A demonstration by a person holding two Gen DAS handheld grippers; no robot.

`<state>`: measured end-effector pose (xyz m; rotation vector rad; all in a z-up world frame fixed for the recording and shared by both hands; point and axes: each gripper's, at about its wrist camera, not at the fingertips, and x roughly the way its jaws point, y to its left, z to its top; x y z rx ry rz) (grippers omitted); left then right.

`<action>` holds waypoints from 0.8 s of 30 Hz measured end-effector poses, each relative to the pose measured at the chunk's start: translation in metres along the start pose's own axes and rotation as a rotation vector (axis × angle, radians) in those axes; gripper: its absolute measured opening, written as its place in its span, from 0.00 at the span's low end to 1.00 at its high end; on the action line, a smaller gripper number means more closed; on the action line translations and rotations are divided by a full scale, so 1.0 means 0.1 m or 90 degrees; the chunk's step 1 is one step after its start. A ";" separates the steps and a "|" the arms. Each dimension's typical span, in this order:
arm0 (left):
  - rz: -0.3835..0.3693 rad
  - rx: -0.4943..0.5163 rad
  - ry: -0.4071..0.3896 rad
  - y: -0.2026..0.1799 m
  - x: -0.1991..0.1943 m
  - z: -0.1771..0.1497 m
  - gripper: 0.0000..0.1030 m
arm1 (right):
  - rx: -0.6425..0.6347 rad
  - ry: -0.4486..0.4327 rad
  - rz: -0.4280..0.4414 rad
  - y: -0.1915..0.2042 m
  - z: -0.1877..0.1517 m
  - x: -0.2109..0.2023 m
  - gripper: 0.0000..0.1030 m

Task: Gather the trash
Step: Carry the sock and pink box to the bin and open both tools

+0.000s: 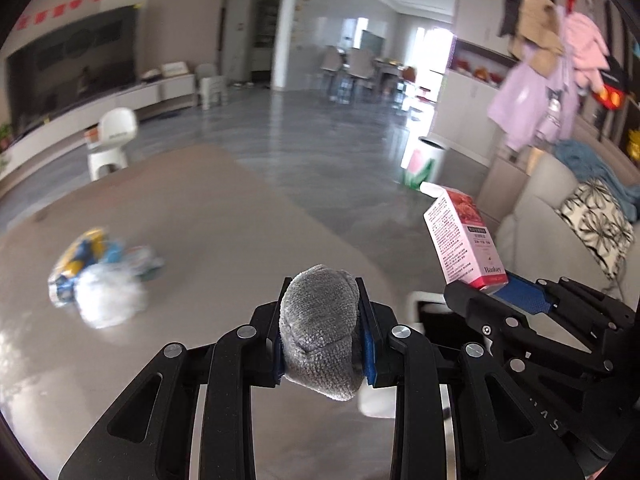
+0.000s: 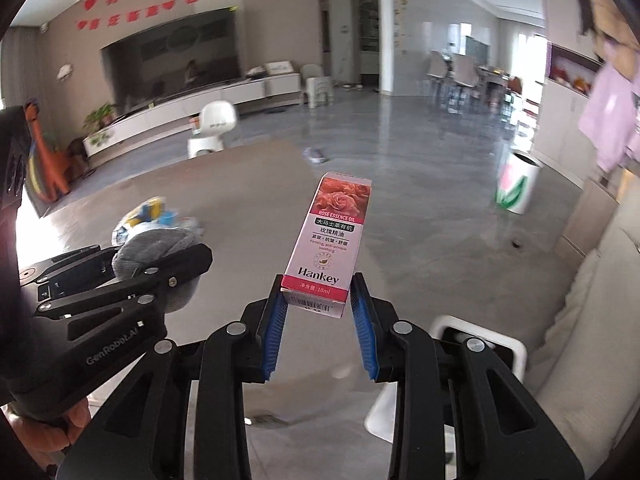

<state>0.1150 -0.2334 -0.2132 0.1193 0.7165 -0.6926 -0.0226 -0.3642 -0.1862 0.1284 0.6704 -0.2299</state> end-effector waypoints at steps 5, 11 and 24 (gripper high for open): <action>-0.045 0.036 0.020 -0.65 0.25 0.02 0.27 | 0.027 -0.005 -0.055 -0.57 -0.15 -0.20 0.33; -0.093 0.069 0.058 -1.27 0.57 -0.07 0.27 | 0.059 0.013 -0.099 -1.06 -0.42 -0.23 0.33; -0.112 0.125 0.155 -1.93 1.41 -0.32 0.27 | 0.115 0.100 -0.116 -1.84 -1.00 0.22 0.33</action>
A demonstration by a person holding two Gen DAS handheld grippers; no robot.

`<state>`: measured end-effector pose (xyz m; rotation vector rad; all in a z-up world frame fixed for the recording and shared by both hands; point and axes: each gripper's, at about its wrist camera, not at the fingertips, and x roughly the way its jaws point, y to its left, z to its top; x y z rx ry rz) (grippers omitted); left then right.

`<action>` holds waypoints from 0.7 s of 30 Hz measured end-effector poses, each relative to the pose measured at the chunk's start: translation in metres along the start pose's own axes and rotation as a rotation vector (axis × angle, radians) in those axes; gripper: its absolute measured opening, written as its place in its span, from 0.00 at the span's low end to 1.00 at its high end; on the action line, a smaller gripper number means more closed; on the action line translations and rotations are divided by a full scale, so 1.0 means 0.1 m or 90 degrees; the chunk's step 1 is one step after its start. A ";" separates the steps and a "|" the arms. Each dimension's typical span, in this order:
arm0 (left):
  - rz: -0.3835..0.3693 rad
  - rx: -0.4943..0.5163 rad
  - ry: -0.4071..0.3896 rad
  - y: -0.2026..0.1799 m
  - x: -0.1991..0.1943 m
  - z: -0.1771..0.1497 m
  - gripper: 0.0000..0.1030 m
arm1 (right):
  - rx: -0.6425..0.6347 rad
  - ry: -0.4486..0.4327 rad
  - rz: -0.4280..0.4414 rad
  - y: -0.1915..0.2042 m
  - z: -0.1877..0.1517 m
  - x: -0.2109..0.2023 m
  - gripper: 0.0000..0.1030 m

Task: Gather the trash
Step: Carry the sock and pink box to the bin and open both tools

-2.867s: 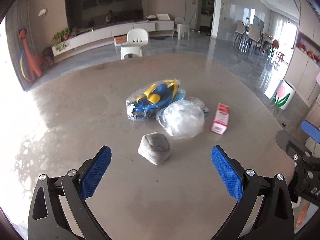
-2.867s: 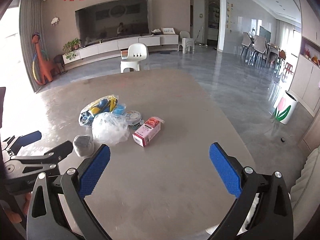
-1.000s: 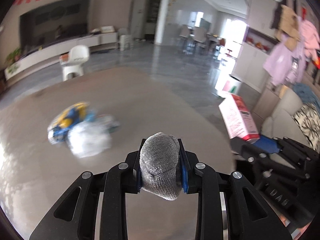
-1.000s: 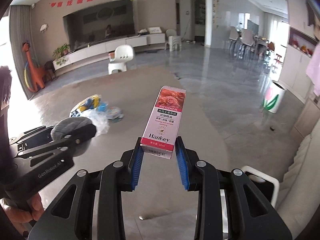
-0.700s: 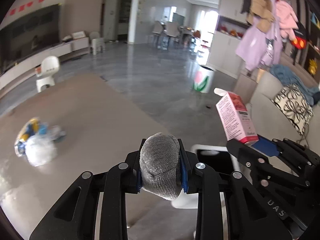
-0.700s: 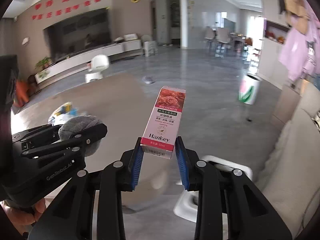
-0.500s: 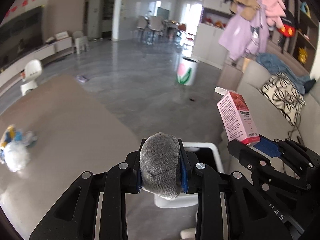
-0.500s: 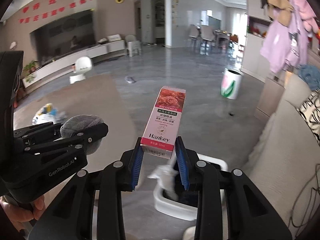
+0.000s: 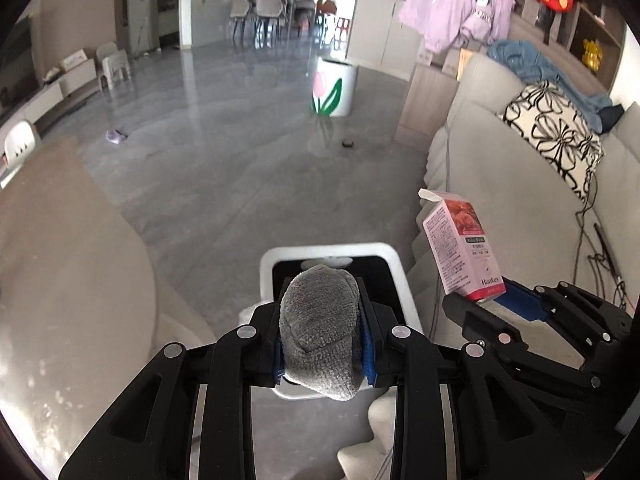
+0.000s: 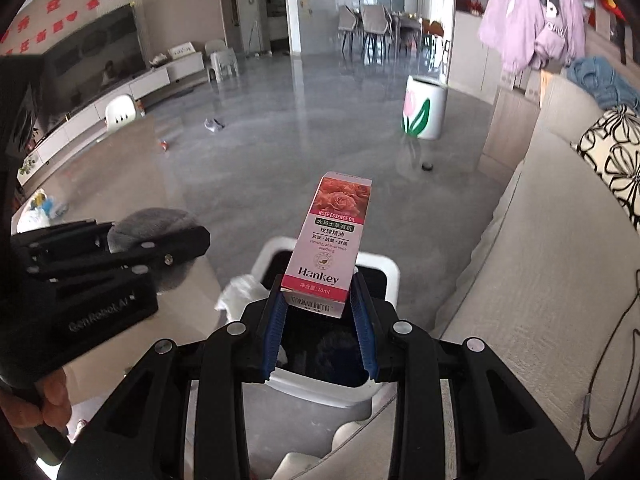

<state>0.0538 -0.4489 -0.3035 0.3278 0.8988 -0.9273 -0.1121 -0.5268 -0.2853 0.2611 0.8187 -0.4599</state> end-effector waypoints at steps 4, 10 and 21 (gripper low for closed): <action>0.008 -0.002 0.020 -0.02 0.22 0.01 0.27 | -0.002 0.017 0.008 -0.07 -0.04 0.20 0.33; 0.041 -0.003 0.047 -0.02 0.52 0.01 0.28 | 0.000 0.053 0.016 -0.13 -0.08 0.55 0.33; 0.063 0.041 0.097 -0.13 0.94 -0.02 0.95 | -0.016 0.177 0.040 -0.12 -0.10 1.10 0.96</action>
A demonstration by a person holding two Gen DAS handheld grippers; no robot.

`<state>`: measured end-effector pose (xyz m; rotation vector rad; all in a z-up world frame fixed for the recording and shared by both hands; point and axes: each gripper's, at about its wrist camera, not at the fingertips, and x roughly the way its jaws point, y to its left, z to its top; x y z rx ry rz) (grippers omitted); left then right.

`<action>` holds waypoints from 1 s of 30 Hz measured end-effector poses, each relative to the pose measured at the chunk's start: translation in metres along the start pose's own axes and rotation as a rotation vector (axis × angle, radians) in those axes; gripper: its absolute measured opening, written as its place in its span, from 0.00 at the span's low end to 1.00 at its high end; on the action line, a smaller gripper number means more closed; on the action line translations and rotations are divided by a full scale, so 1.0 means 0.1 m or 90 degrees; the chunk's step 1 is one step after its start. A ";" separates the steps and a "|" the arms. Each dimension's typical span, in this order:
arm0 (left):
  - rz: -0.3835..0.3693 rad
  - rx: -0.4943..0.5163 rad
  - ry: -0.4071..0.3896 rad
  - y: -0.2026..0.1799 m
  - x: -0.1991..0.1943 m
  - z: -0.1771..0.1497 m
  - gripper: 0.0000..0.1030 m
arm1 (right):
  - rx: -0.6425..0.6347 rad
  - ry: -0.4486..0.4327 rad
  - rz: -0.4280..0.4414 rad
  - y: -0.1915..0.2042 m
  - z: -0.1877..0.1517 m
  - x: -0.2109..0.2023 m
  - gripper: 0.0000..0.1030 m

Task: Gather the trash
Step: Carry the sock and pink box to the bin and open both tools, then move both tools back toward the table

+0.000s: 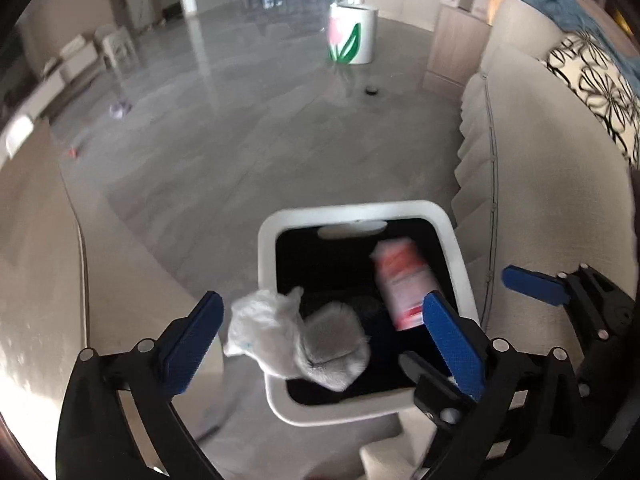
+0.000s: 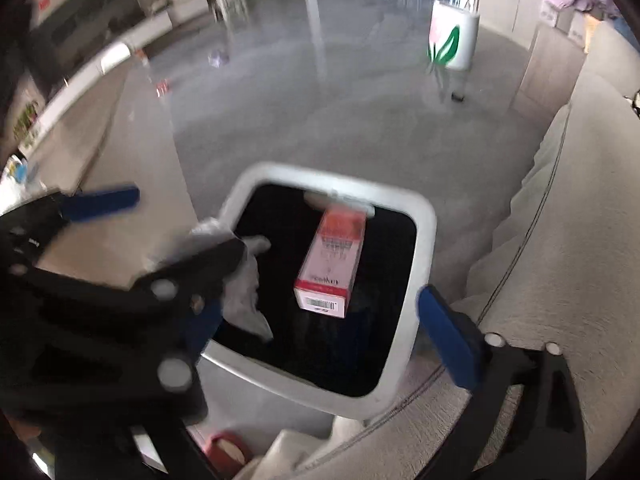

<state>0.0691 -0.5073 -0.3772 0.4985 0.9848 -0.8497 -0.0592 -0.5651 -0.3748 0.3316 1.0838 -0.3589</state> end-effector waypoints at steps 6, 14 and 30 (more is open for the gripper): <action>0.013 0.006 -0.013 0.02 -0.11 0.01 0.95 | -0.007 -0.025 -0.040 0.04 0.01 -0.06 0.96; 0.017 -0.022 -0.043 0.22 -0.47 0.00 0.95 | 0.006 -0.053 -0.040 0.02 0.04 -0.26 0.96; 0.105 -0.158 -0.126 1.48 -1.49 -0.47 0.95 | -0.062 -0.122 0.028 0.96 0.21 -0.63 0.96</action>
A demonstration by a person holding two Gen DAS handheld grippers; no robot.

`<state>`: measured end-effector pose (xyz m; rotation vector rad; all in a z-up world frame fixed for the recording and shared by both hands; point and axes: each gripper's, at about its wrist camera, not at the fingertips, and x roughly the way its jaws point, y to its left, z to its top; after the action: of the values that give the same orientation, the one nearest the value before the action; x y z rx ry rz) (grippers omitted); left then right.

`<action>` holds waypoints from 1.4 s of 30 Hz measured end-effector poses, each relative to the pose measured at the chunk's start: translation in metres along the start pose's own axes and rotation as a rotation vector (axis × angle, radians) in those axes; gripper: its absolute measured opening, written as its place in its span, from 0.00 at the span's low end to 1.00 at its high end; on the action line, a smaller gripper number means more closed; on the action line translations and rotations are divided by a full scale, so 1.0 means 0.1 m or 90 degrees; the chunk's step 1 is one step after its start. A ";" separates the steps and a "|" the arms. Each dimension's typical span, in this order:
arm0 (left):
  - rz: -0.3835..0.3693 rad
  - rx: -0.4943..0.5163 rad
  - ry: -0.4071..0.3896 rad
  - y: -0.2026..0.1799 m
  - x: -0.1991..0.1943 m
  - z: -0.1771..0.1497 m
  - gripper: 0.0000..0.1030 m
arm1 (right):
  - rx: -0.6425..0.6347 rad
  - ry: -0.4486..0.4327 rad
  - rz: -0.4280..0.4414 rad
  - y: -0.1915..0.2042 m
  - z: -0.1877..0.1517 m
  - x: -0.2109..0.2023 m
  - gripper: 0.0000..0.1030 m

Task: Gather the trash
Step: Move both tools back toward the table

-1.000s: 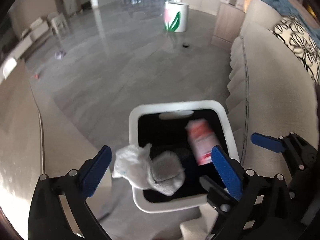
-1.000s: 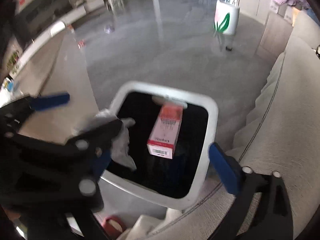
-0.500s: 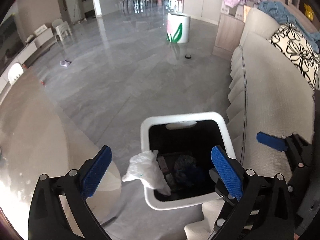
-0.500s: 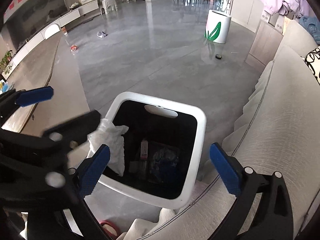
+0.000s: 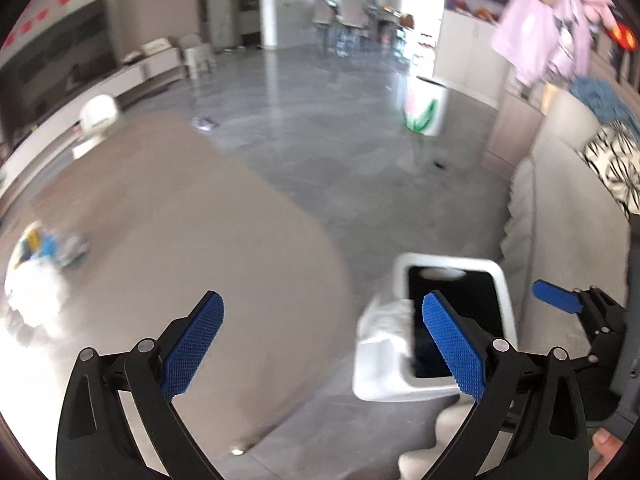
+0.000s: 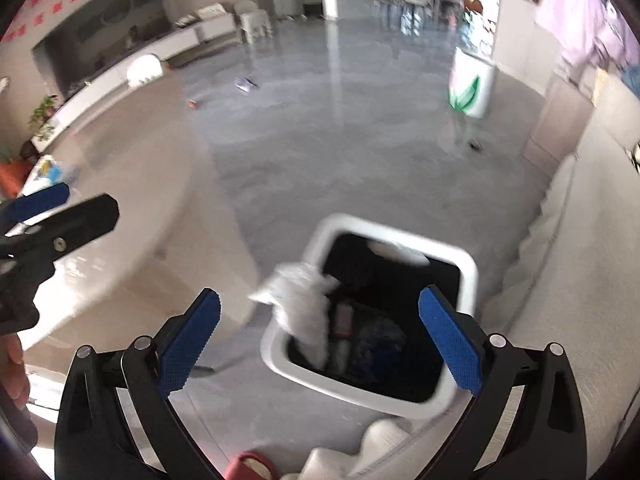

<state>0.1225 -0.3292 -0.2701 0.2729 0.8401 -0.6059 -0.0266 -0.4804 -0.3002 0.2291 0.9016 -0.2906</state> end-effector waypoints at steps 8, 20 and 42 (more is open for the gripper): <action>0.078 -0.090 -0.031 0.98 -0.38 -0.04 0.95 | -0.100 -0.058 0.042 0.93 0.35 -0.19 0.96; 0.190 -0.168 -0.050 2.31 -0.74 -0.35 0.95 | -0.212 -0.104 0.064 2.28 0.62 -0.10 0.96; 0.098 -0.222 0.038 3.16 0.34 -0.38 0.47 | -0.255 -0.094 0.130 3.15 0.99 0.66 0.96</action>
<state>0.3065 -0.0722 -0.3234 0.0365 0.9564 -0.3007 0.1921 -0.2266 -0.2700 -0.0712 0.7646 0.0637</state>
